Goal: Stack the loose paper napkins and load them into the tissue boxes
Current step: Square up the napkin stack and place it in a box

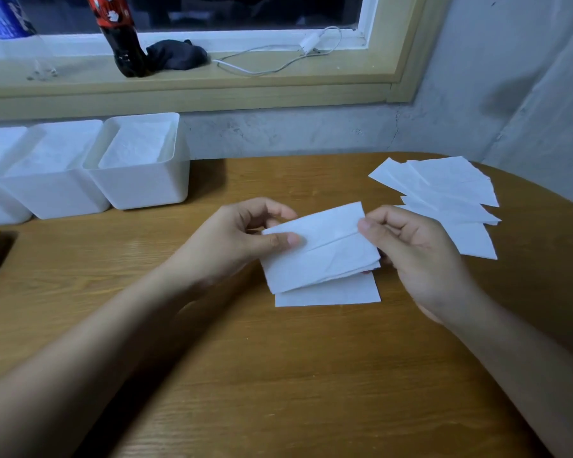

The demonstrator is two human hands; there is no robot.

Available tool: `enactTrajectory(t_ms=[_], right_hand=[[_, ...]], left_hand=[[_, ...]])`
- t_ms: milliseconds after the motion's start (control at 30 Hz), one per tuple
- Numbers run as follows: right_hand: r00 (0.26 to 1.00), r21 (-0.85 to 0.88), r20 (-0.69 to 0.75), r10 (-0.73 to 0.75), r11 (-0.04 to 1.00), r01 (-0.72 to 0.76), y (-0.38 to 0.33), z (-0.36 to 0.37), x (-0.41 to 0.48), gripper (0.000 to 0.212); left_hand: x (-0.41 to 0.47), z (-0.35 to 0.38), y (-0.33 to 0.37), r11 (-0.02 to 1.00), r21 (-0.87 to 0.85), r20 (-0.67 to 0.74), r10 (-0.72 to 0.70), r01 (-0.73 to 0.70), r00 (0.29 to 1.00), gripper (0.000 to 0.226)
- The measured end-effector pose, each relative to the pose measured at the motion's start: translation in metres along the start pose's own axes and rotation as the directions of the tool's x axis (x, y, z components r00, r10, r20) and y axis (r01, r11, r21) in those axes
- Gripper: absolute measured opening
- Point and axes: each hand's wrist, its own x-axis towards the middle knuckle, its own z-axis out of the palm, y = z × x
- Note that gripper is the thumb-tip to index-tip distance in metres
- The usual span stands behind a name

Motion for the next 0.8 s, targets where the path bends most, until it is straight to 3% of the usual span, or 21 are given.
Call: enactTrajectory(t_ms=[67, 167, 300, 433, 633, 733, 800], right_hand=[[0.997, 0.061, -0.030, 0.068, 0.996, -0.066, 0.000, -0.001, 0.001, 0.020], [0.984, 0.133, 0.059, 0.166, 0.976, -0.173, -0.001, -0.004, 0.001, 0.010], [0.963, 0.126, 0.203, 0.179, 0.970, -0.207, -0.002, -0.007, -0.004, 0.031], [0.988, 0.091, 0.100, 0.114, 0.988, -0.123, -0.001, -0.007, -0.013, 0.027], [0.996, 0.137, 0.010, 0.084, 0.987, -0.085, -0.008, -0.004, -0.016, 0.021], [0.998, 0.063, -0.021, 0.066, 0.996, -0.064, -0.001, -0.004, -0.014, 0.039], [0.998, 0.077, -0.025, 0.054, 0.996, -0.052, 0.000, -0.005, -0.016, 0.021]], left_hand=[[0.002, -0.001, -0.004, 0.998, -0.053, 0.004, -0.043, 0.044, 0.999, 0.037], [0.002, 0.001, -0.007, 0.988, -0.146, -0.013, -0.052, 0.050, 0.999, 0.026], [0.001, 0.006, -0.007, 0.988, -0.154, -0.062, -0.009, 0.000, 0.998, 0.022], [-0.001, 0.008, -0.006, 0.983, -0.171, -0.083, 0.047, -0.060, 0.995, 0.019], [-0.007, 0.007, -0.002, 0.965, 0.085, -0.079, 0.255, -0.248, 0.964, 0.007], [-0.008, 0.008, 0.000, 0.937, 0.206, -0.055, 0.298, -0.281, 0.953, 0.008], [-0.008, 0.009, -0.001, 0.927, 0.238, -0.061, 0.312, -0.290, 0.948, 0.009]])
